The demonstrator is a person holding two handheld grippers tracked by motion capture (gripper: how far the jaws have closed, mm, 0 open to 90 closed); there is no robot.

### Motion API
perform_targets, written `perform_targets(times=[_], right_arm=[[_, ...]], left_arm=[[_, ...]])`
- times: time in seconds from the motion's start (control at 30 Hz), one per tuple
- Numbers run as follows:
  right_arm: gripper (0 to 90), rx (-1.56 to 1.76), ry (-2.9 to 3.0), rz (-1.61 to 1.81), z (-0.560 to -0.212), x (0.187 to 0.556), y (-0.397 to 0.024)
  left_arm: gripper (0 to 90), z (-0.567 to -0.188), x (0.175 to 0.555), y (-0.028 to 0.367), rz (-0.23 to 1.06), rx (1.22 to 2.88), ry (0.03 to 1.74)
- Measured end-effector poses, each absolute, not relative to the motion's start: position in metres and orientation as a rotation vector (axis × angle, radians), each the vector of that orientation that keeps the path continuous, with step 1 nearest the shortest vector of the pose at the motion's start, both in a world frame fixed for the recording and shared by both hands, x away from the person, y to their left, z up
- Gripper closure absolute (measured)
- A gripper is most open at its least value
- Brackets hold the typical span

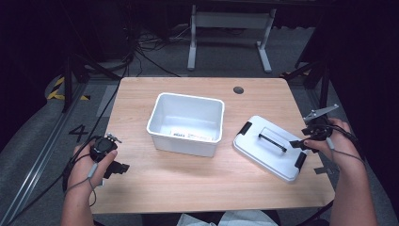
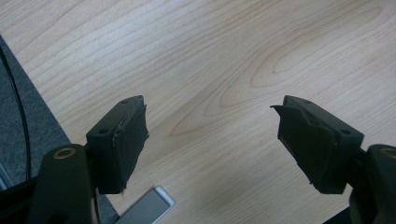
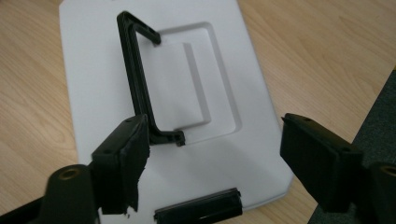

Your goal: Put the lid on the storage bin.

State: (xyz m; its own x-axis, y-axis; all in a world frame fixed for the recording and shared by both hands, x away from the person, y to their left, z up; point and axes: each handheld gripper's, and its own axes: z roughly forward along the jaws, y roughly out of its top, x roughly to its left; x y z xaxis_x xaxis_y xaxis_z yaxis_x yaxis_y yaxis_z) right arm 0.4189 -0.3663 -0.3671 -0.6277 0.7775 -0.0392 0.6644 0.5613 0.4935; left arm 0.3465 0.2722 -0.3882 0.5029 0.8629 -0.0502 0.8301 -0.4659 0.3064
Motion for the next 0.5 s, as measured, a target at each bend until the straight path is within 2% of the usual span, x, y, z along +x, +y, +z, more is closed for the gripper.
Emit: perform_targets(times=[0.17,0.37,0.5], right_arm=[[37.5,1.161,2.54,0.709,-0.361,0.419,-0.358],[37.0,1.127,2.55,0.752,-0.36,0.418,-0.348],[32.7,1.121,2.565,0.722,-0.361,0.418,-0.335]], left_arm=[[23.2,-0.382,0.343,0.267,0.182,2.456,1.41],[22.3,-0.382,0.343,0.262,0.218,2.472,1.368],[21.5,-0.38,0.34,0.259,0.203,2.464,1.353]])
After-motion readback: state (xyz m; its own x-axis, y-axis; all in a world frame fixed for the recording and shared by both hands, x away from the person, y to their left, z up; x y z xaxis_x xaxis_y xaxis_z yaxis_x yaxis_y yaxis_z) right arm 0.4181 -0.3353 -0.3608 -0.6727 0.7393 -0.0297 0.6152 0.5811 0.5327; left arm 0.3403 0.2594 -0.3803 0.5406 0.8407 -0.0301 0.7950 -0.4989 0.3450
